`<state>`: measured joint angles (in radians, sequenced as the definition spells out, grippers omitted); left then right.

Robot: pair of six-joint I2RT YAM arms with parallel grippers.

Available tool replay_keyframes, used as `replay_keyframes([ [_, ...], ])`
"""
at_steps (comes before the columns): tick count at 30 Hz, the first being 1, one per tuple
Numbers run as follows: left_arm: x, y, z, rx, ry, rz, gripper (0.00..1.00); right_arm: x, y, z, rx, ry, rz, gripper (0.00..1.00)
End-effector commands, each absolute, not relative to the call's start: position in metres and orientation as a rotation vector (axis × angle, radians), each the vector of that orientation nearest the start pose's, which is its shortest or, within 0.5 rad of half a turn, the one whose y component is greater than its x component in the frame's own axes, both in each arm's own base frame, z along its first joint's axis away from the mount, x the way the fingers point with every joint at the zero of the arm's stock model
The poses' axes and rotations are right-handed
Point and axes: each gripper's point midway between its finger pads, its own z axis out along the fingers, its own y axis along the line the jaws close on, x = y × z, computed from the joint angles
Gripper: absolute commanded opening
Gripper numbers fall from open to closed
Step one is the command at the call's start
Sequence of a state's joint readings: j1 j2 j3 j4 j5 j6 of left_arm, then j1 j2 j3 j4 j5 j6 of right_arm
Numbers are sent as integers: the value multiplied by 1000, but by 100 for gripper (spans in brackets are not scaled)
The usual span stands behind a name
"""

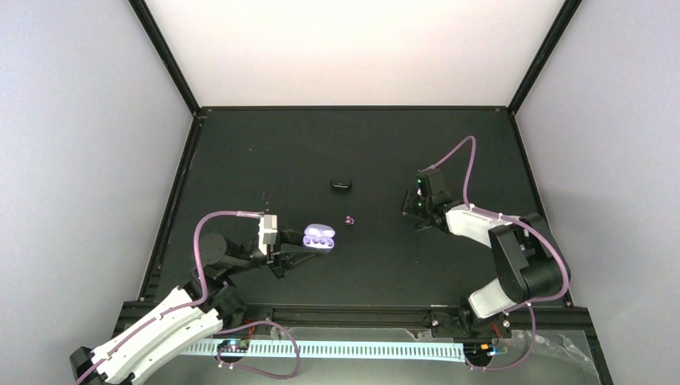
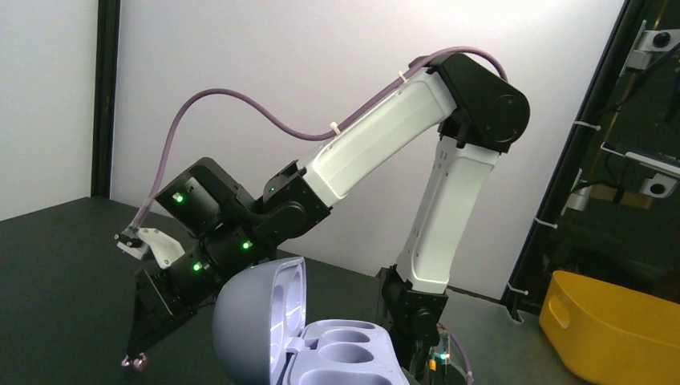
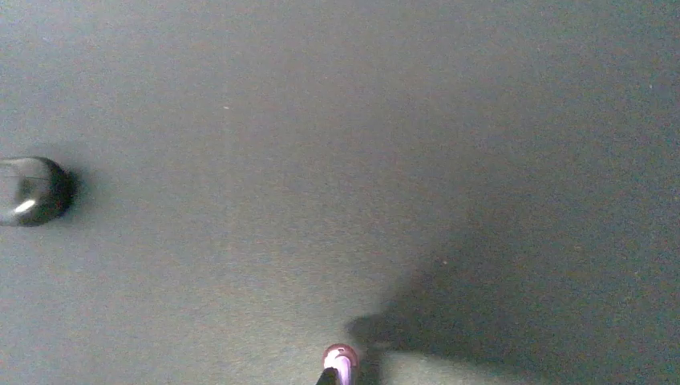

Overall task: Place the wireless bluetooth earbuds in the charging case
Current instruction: Pick up the earbud from the center of the board.

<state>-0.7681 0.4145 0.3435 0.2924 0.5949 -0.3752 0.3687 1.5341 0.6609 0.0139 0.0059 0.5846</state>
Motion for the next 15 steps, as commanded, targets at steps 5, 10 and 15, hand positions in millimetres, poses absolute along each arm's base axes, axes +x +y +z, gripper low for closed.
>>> replay_keyframes([
  [5,98,-235,314,843,1258,-1343,2,340,168,133,93,2189,767,1],
  [10,93,-236,316,857,1229,-1369,2,292,210,218,-239,1900,1102,1],
  [15,87,-237,319,884,1199,-1399,2,228,236,283,-535,1687,1271,1],
])
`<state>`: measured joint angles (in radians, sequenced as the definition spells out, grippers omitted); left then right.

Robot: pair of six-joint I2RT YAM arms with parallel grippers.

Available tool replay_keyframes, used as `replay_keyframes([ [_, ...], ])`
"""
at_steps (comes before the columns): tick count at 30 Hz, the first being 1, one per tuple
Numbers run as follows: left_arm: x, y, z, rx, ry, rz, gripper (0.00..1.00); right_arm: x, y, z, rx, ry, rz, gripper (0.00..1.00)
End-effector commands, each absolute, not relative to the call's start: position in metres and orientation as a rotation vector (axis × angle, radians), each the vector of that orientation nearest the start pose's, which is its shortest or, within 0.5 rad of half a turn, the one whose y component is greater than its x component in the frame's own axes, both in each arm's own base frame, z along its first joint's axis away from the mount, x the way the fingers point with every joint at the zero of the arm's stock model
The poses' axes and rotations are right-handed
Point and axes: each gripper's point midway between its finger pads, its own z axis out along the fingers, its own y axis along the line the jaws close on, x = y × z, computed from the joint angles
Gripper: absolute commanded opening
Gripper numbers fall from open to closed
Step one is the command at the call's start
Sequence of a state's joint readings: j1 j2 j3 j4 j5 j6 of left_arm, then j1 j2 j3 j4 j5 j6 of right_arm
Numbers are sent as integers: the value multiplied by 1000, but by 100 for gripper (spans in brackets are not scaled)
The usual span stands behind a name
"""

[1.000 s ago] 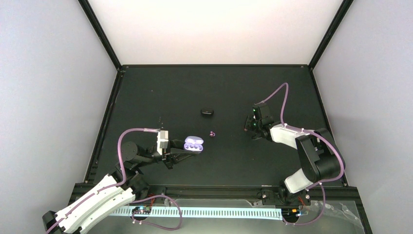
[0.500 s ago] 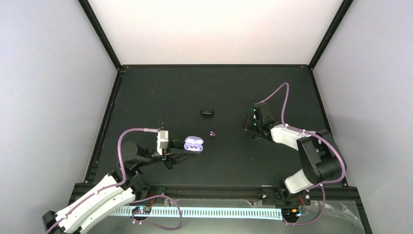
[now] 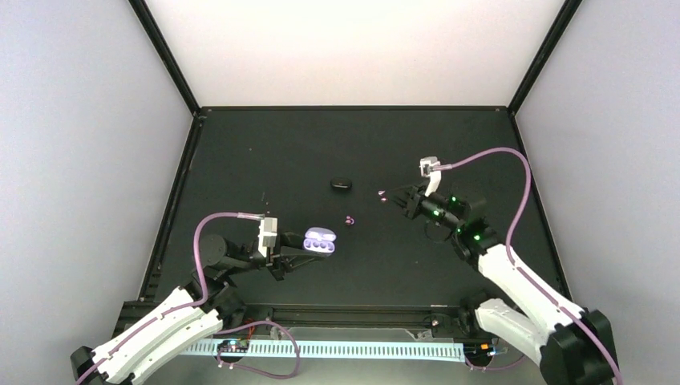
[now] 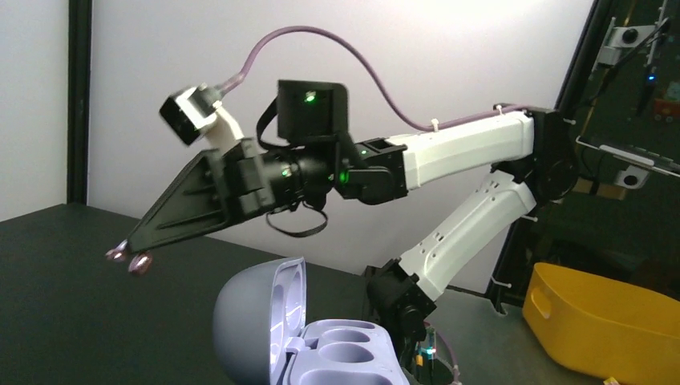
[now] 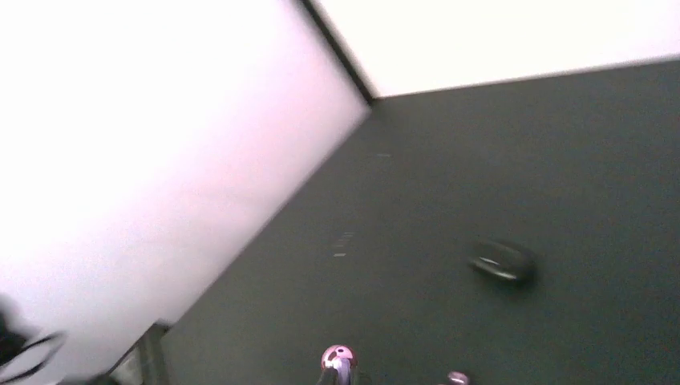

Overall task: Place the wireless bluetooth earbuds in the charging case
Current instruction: Pick up the earbud from the center of the board, then place the earbud in the charging case.

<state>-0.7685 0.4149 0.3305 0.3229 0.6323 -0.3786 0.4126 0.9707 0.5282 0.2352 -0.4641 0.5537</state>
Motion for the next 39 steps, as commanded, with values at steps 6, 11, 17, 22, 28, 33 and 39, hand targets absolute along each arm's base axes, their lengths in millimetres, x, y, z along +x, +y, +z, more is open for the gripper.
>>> replay_keyframes([
  [6,75,-237,326,932,1137,-1444,2,165,255,340,-822,1562,1270,1],
  [11,71,-235,332,943,1099,-1443,2,127,262,379,-992,1505,1191,1],
  [17,71,-236,338,946,1070,-1444,1,97,273,411,-1079,1411,1191,1],
  [22,69,-237,340,967,1062,-1439,2,83,292,421,-1094,1371,1153,1],
  [28,68,-237,342,974,1056,-1436,2,81,314,419,-1096,1360,1145,1],
  [33,66,-235,343,981,1057,-1426,2,71,329,408,-1177,1366,1165,1],
  [39,66,-233,345,972,1051,-1416,2,69,336,397,-1216,1395,1167,1],
])
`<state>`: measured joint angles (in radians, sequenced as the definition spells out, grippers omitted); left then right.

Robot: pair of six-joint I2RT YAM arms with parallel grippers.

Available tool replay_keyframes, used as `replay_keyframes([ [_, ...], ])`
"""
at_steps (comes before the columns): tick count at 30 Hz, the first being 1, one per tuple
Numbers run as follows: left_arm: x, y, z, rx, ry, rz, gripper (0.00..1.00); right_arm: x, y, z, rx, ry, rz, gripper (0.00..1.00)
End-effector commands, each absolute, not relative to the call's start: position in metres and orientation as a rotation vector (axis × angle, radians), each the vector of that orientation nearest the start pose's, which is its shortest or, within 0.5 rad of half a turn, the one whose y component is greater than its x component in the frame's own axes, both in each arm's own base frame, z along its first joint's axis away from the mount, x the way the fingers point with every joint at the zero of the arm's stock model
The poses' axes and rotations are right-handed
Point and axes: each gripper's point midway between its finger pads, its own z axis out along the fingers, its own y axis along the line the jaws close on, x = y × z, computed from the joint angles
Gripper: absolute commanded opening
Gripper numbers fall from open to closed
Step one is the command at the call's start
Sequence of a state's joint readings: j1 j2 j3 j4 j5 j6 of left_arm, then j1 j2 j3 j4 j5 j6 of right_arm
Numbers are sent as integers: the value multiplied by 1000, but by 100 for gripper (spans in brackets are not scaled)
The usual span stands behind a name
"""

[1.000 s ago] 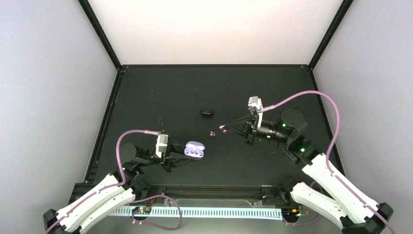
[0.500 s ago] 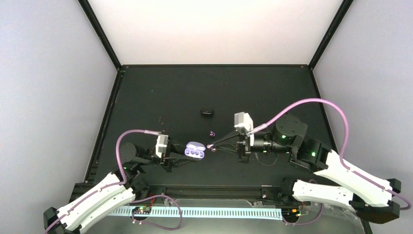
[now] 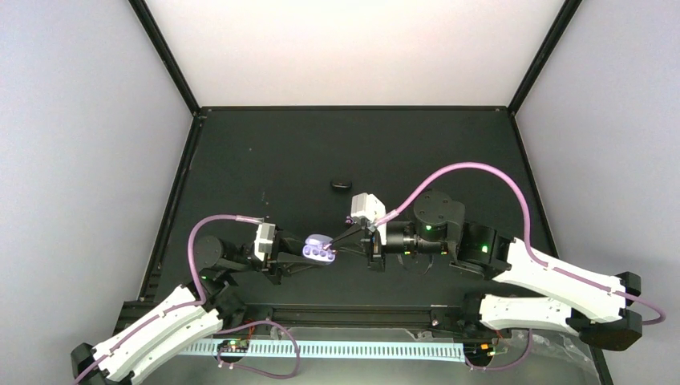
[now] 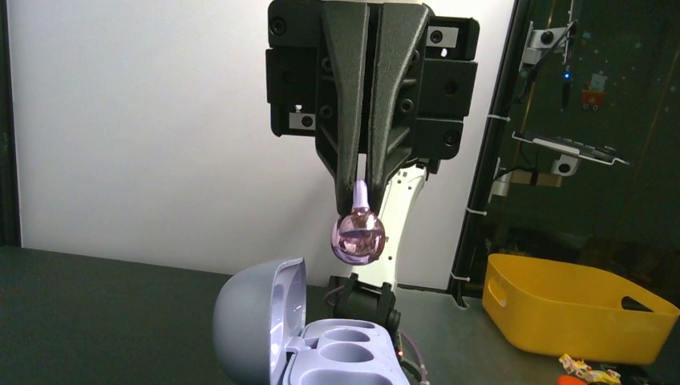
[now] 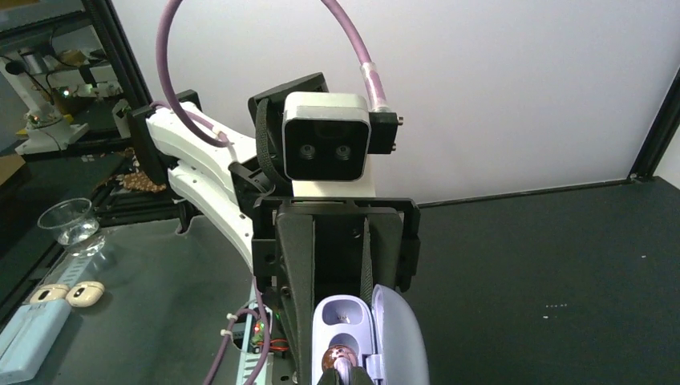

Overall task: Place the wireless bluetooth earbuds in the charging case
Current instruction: Place the earbud in the charging case.

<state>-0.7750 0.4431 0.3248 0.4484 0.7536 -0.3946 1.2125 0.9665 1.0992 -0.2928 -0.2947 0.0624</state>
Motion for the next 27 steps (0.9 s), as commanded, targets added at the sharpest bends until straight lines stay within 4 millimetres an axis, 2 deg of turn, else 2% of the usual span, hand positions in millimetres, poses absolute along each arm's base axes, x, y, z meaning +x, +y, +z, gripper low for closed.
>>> replay_keyframes([
  [1,66,-233,345,970,1051,-1416,2,70,337,395,-1217,1402,1162,1],
  [9,66,-231,348,950,1047,-1420,2,74,338,384,-1187,1428,1164,1],
  [27,68,-227,357,905,1028,-1424,2,75,338,383,-1151,1429,1188,1],
])
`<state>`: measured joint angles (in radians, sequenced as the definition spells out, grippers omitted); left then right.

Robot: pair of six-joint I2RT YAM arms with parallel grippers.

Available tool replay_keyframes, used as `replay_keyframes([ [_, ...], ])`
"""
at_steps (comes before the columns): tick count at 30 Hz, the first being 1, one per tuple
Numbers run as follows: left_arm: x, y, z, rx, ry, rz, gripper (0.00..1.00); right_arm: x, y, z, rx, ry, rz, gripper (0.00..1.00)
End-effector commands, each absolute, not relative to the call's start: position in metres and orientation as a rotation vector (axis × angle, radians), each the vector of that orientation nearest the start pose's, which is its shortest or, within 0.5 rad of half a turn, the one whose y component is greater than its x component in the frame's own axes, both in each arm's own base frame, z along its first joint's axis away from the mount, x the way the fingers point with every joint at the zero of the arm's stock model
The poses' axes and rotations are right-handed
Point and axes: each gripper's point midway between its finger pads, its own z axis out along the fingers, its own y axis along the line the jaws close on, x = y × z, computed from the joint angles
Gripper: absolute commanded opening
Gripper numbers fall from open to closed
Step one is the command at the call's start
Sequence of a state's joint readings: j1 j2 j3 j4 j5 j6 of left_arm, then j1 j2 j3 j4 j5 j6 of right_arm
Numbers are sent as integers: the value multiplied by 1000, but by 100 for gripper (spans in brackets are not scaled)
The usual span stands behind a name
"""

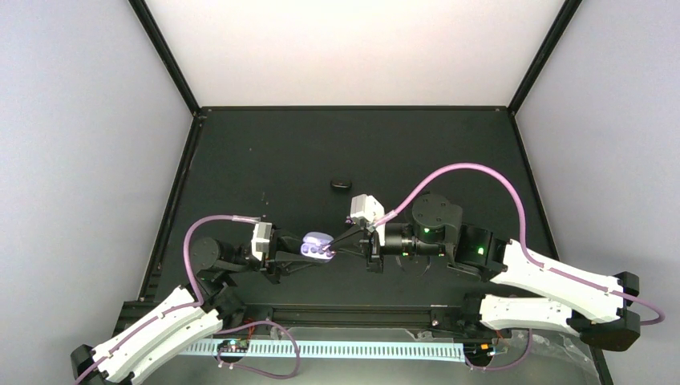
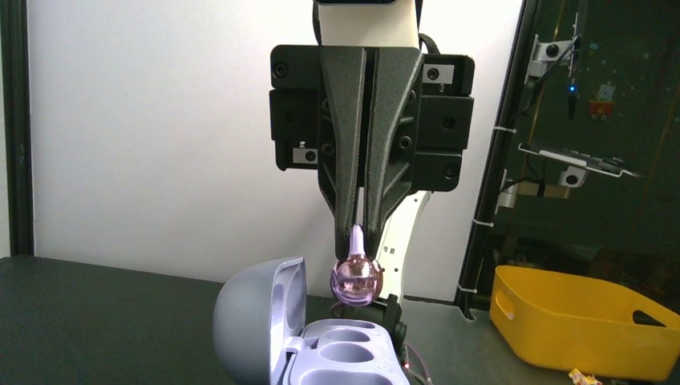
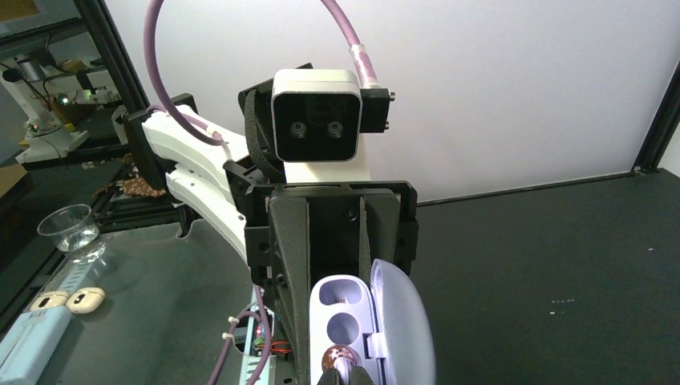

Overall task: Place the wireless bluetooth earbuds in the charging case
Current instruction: Place the earbud in the charging case.

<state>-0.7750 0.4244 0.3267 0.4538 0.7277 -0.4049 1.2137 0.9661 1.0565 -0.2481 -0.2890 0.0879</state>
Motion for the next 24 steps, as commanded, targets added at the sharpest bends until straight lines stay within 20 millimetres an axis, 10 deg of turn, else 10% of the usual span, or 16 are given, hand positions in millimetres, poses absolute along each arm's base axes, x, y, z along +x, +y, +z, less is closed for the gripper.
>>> replay_keyframes([
  [1,69,-227,357,904,1028,-1423,1,75,338,384,-1147,1427,1189,1],
  [24,71,-225,365,873,1011,-1417,1,79,344,374,-1120,1457,1184,1],
])
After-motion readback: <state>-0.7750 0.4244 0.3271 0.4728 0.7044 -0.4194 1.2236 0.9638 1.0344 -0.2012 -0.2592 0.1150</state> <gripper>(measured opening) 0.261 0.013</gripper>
